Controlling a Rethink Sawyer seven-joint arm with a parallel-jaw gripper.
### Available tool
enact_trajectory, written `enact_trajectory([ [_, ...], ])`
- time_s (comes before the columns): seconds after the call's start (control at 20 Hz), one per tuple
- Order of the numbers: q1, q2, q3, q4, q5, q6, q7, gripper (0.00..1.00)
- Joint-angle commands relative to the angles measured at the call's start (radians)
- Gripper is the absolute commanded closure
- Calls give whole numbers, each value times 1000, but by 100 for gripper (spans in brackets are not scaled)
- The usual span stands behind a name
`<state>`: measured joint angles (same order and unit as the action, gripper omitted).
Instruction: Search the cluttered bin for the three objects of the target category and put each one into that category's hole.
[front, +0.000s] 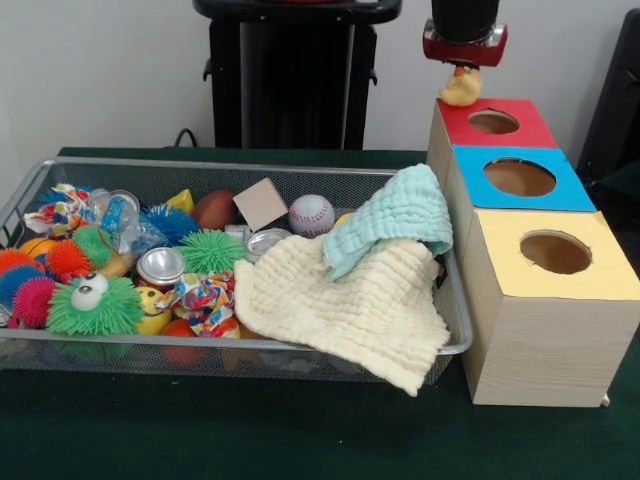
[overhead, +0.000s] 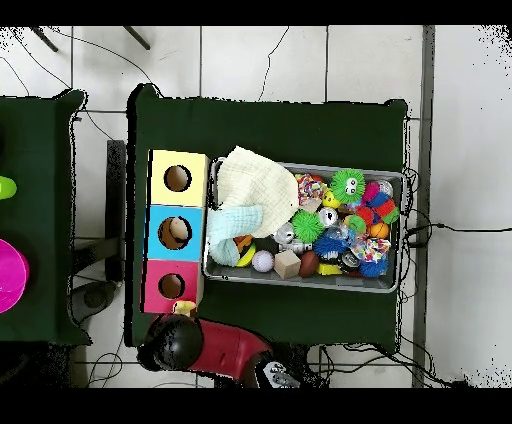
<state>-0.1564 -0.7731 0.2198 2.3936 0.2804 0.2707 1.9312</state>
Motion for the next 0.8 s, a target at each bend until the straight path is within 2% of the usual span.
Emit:
enact_trajectory([
  [0.05, 4, -182, -42, -107, 76, 289, 272, 100],
  [0.25, -5, -266, -50, -121, 73, 428, 282, 100],
  [0.45, -11, -309, -56, -130, 94, 488, 266, 100],
  [0.8, -33, -314, -30, -120, 204, 406, 179, 100],
])
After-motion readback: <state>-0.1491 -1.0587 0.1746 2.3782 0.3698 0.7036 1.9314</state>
